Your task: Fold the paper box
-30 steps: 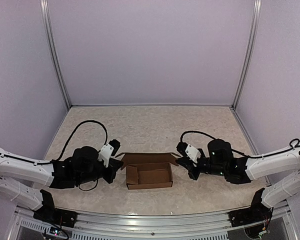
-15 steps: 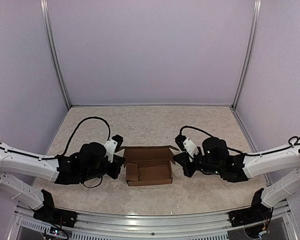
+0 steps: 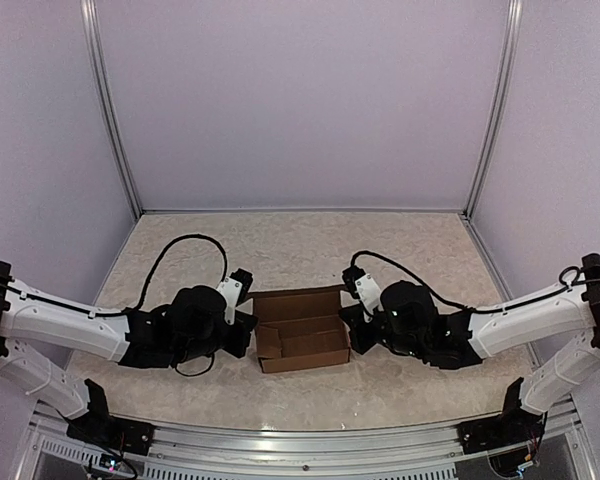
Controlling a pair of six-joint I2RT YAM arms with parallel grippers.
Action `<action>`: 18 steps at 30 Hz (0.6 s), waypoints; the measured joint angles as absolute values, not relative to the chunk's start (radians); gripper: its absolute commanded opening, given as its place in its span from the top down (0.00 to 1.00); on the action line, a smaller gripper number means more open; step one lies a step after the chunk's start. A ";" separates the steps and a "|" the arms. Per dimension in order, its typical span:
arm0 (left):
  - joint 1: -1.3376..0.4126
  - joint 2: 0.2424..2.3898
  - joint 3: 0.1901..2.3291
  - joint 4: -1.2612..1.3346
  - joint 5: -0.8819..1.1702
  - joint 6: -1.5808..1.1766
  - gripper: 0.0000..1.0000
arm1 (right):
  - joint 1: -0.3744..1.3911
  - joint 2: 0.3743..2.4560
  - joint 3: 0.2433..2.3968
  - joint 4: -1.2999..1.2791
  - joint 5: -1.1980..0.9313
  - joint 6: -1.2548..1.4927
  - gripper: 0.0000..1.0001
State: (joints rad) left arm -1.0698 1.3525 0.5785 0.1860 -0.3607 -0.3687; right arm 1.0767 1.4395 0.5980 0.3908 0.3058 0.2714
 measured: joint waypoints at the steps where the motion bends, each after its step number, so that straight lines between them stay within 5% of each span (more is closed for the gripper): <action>1: -1.072 1.355 0.579 0.186 -0.364 -0.373 1.00 | 1.081 1.444 0.600 0.390 0.321 0.281 1.00; 18: -1.113 1.412 0.622 0.165 -0.428 -0.448 1.00 | 1.156 1.476 0.601 0.384 0.472 0.327 1.00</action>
